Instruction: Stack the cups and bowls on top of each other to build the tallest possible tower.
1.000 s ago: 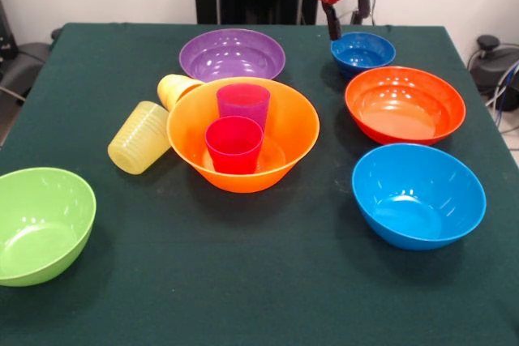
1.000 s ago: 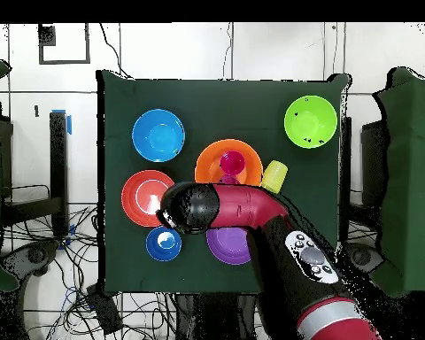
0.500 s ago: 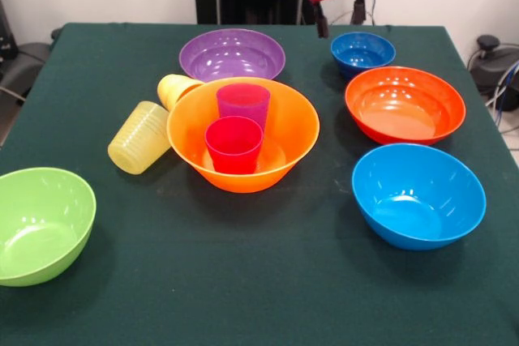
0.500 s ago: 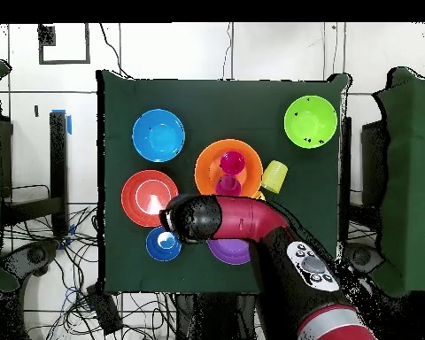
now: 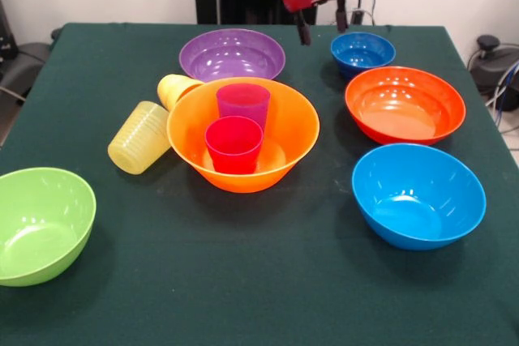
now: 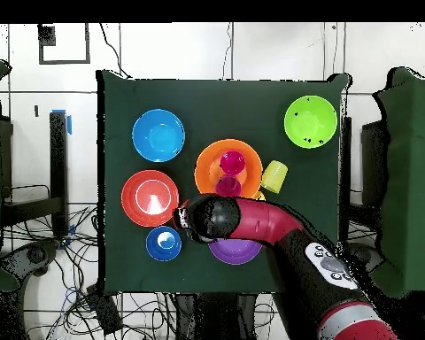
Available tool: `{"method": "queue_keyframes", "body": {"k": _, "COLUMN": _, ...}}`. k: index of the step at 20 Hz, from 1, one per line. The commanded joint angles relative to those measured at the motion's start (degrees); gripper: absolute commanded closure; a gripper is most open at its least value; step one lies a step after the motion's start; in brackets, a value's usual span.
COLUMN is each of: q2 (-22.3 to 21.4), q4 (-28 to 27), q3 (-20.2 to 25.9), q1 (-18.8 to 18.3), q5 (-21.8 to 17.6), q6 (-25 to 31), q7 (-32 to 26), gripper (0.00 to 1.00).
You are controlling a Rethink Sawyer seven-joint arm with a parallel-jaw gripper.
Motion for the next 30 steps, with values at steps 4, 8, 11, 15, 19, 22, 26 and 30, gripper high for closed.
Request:
{"method": "queue_keyframes", "body": {"k": 4, "q2": 10.4, "q4": 0.9, "q3": 4.2, "q1": -2.8, "q5": -5.0, "q6": -9.3, "q7": 1.1, "gripper": 0.00}}
{"method": "queue_keyframes", "body": {"k": 8, "q2": 13.2, "q4": 0.6, "q3": 4.3, "q1": -3.0, "q5": -6.3, "q6": -12.0, "q7": 1.6, "gripper": 0.00}}
{"method": "queue_keyframes", "body": {"k": 11, "q2": 15.1, "q4": 2.4, "q3": 5.5, "q1": -3.6, "q5": -6.8, "q6": -15.6, "q7": 3.3, "gripper": 0.00}}
{"method": "queue_keyframes", "body": {"k": 15, "q2": 14.3, "q4": 5.6, "q3": 7.8, "q1": -4.0, "q5": -5.6, "q6": -17.3, "q7": 6.1, "gripper": 0.00}}
{"method": "queue_keyframes", "body": {"k": 19, "q2": 11.6, "q4": 7.8, "q3": 9.5, "q1": -3.8, "q5": -3.8, "q6": -16.2, "q7": 7.7, "gripper": 0.00}}
{"method": "queue_keyframes", "body": {"k": 22, "q2": 8.4, "q4": 9.9, "q3": 11.5, "q1": -4.6, "q5": -2.0, "q6": -14.6, "q7": 8.6, "gripper": 0.00}}
{"method": "queue_keyframes", "body": {"k": 26, "q2": 5.9, "q4": 10.3, "q3": 13.7, "q1": -5.8, "q5": -0.1, "q6": -11.6, "q7": 8.7, "gripper": 0.00}}
{"method": "queue_keyframes", "body": {"k": 30, "q2": 7.1, "q4": 7.9, "q3": 11.6, "q1": -4.5, "q5": -1.0, "q6": -12.2, "q7": 8.3, "gripper": 0.00}}
